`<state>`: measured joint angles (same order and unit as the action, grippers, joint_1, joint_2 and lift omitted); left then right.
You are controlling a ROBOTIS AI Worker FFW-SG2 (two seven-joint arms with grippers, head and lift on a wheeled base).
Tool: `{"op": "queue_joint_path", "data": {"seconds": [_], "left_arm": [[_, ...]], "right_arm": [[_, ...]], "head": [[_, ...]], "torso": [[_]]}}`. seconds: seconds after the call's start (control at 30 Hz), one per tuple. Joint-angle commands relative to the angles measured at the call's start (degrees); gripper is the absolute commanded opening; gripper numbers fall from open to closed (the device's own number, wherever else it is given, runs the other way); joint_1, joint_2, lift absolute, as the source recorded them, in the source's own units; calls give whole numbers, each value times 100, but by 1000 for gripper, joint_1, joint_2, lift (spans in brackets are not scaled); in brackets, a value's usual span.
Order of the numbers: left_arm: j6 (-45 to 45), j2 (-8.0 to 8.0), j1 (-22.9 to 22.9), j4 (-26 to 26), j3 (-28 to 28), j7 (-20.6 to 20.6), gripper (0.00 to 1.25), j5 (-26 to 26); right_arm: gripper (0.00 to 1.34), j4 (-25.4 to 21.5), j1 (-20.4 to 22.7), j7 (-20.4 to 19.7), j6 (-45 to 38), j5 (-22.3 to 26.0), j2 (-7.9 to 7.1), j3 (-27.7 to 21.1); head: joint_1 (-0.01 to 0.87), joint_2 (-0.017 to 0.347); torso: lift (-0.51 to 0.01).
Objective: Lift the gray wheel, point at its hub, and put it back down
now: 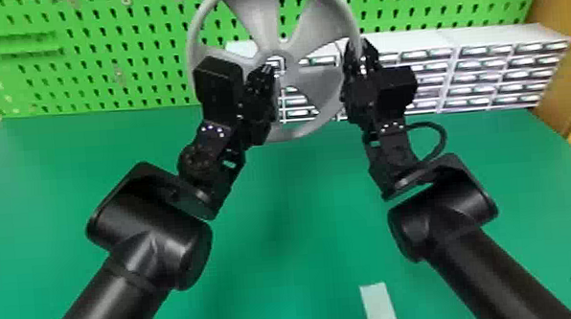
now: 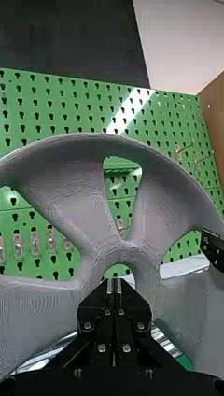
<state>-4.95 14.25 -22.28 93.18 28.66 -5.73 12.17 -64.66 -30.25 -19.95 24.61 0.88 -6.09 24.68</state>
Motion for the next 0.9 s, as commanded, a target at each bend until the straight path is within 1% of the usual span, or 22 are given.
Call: {"op": "queue_joint_path", "data": {"seconds": [0.0,0.87], "left_arm": [[11,-1,4,-11,-18,2,28,-4],[46,-1,22,-19,8,2,28,31]], "right_arm": [[9,-3,1,0,0,0,-6,11],[9,-3,-7,0,0,0,-15,11]], "head": [[692,48],[692,48]], "torso": [[-88],[-88]]}}
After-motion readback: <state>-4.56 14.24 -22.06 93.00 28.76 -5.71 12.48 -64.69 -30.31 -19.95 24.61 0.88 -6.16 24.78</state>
